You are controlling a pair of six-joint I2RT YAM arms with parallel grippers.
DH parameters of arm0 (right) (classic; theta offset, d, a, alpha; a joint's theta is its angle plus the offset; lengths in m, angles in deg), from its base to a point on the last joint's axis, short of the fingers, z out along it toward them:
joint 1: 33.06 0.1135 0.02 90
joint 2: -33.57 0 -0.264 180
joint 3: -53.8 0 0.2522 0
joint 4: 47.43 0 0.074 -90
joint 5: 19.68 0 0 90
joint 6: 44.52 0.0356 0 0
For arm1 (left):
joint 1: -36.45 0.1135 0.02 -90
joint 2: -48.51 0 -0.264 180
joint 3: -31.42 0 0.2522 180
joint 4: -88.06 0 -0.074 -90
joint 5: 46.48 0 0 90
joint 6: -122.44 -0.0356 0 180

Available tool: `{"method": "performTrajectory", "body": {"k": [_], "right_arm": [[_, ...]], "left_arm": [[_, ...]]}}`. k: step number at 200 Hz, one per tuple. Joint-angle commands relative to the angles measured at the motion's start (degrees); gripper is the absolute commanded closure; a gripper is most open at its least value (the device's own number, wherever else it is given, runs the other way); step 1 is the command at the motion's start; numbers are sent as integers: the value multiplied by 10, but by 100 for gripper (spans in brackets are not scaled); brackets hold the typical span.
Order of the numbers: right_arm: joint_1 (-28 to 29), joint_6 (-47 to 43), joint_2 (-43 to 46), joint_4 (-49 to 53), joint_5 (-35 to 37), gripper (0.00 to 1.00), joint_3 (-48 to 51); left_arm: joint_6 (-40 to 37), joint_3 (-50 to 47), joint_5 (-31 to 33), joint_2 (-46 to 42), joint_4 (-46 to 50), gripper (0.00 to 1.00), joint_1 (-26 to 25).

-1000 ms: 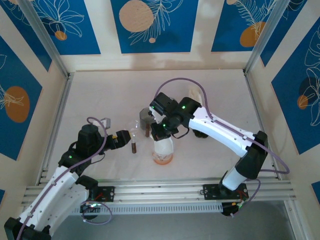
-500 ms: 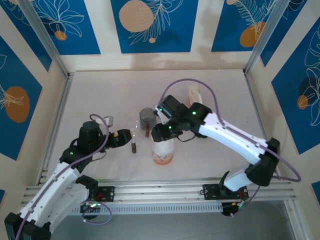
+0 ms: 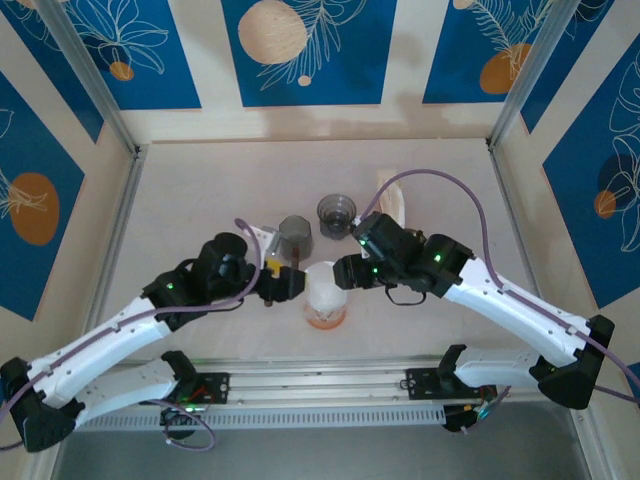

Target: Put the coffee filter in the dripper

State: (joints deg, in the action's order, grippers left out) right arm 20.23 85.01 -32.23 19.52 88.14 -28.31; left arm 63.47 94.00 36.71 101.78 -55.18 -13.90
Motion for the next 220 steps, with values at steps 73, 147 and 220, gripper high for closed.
{"method": "performTrajectory", "body": {"k": [73,147,220], "right_arm": [[21,24,-22,5,40,41,17],[29,27,-36,-1,46,52,21],[37,31,-42,9,57,51,19]], "left_arm": [[-26,-18,57,38,4,16,-31],[-4,-30,42,20,-31,16,-29],[8,-27,52,55,-35,22,-18]]}}
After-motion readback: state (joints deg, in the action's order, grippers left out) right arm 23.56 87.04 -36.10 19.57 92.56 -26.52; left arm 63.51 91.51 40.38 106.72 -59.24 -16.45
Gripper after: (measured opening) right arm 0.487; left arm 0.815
